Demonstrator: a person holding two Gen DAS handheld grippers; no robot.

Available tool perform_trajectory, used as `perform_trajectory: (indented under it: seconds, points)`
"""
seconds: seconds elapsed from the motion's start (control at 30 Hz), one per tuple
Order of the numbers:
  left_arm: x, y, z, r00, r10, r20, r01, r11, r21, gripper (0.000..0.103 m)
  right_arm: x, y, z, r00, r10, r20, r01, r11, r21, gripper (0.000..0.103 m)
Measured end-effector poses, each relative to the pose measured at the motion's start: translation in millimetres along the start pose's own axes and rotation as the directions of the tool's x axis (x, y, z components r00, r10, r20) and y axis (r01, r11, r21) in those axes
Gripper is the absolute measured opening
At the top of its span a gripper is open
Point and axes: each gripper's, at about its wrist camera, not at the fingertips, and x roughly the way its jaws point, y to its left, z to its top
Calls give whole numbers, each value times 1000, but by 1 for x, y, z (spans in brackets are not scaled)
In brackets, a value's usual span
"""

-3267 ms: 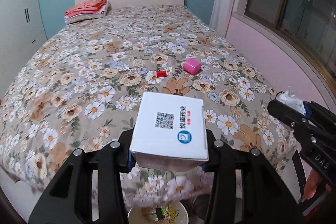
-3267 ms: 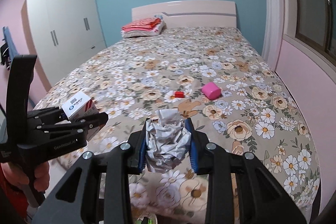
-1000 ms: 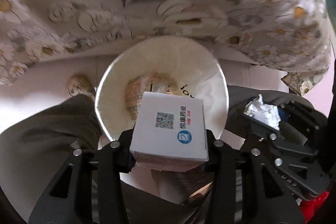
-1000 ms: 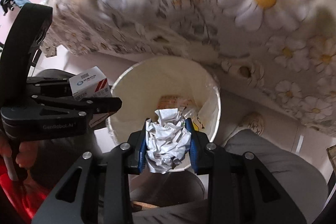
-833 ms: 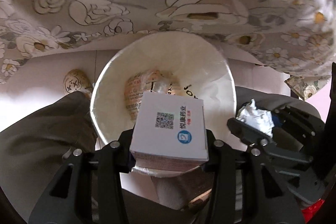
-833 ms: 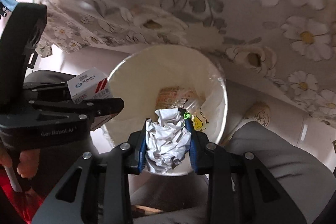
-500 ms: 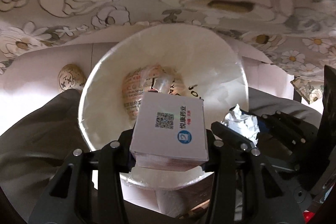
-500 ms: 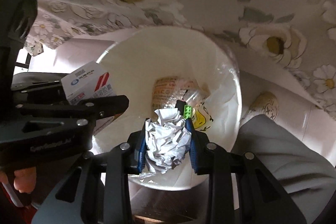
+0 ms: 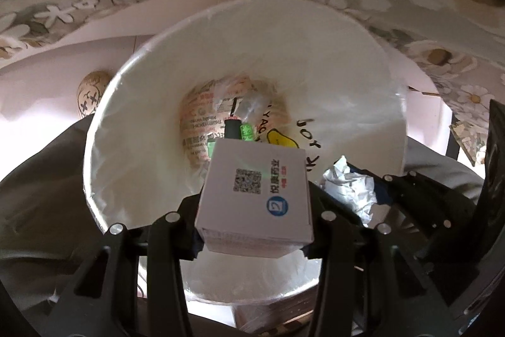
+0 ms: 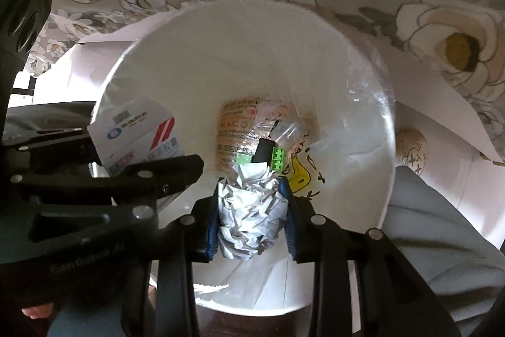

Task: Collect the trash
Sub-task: 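Carry the white box and crumpled paper with both tools over the trash bin, then open the left tool and right tool to drop box and paper into the bin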

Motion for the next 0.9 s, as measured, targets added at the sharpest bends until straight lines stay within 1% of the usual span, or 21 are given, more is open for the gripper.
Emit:
perform_trajectory:
  seconds: [0.23,0.37,0.4,0.43,0.47,0.53,0.63,0.9]
  points:
    - [8,-1,3,1000,3,-27,-4,1000,-27,46,14,3,5,999,-7,-42,7,1000,-6,35]
    - [12,2,4,999,28,-37,-30,999,-34,47,20,5,4,998,-17,-63,16,1000,-10,37]
    - [13,3,4,999,21,-47,-23,999,-44,48,22,4,5,997,-21,-76,20,1000,-6,40]
    - [15,6,5,998,5,-64,-10,998,-64,56,24,3,5,996,-25,-82,24,1000,-2,47]
    - [15,8,4,997,-8,-73,1,996,-84,60,25,2,4,996,-27,-87,27,1000,5,49]
    - [17,12,3,997,-17,-74,10,995,-101,60,27,2,4,996,-21,-90,22,1000,4,52]
    - [17,10,3,997,-9,-73,2,996,-88,60,27,4,4,996,-24,-85,24,1000,-3,54]
    - [18,9,3,997,-2,-80,-3,998,-66,60,29,3,3,997,-24,-78,24,1000,1,54]
